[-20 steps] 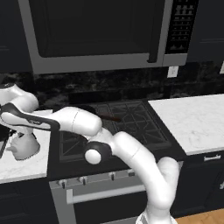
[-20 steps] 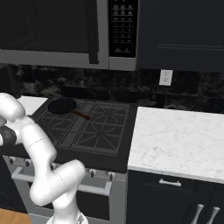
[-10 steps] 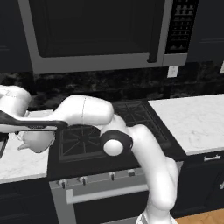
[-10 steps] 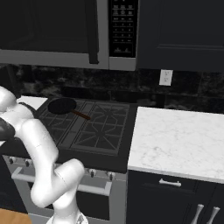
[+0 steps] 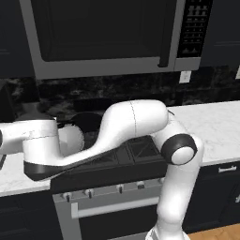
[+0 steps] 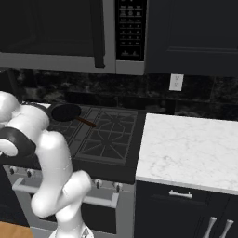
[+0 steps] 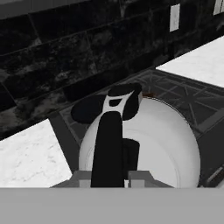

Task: Pick the kettle from the counter and place it on a stove burner. Then turn the burner on.

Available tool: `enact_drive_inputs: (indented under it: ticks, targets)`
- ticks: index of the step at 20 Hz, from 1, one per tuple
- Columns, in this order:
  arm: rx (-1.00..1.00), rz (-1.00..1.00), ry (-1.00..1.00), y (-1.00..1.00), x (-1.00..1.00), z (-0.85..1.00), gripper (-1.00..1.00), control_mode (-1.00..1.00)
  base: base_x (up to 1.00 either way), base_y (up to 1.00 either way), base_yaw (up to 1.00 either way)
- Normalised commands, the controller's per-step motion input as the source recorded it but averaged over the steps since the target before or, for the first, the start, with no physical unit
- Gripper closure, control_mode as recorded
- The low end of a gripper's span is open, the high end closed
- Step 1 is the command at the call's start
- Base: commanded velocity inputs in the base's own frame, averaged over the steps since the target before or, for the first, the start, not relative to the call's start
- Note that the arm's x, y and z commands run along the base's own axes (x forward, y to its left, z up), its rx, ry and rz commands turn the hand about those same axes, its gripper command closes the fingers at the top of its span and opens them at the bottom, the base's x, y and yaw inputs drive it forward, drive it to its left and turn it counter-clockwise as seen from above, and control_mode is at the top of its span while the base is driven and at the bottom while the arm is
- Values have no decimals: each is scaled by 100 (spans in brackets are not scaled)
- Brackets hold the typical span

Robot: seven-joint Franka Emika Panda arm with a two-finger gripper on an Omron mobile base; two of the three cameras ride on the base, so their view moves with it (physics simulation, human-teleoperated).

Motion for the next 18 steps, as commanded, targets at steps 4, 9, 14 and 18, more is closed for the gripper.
enact_drive_inputs:
  ticks: [4,9,14,18]
  targets:
    - [17,-9,-24,-100,-36,63,100,-100,0,0,0]
    - [20,-2,4,-100,0,28,100,-100,0,0,0]
    - [31,7,15,-100,3,0,100,-100,0,0,0]
    - [39,23,3,-88,20,0,100,-100,0,0,0]
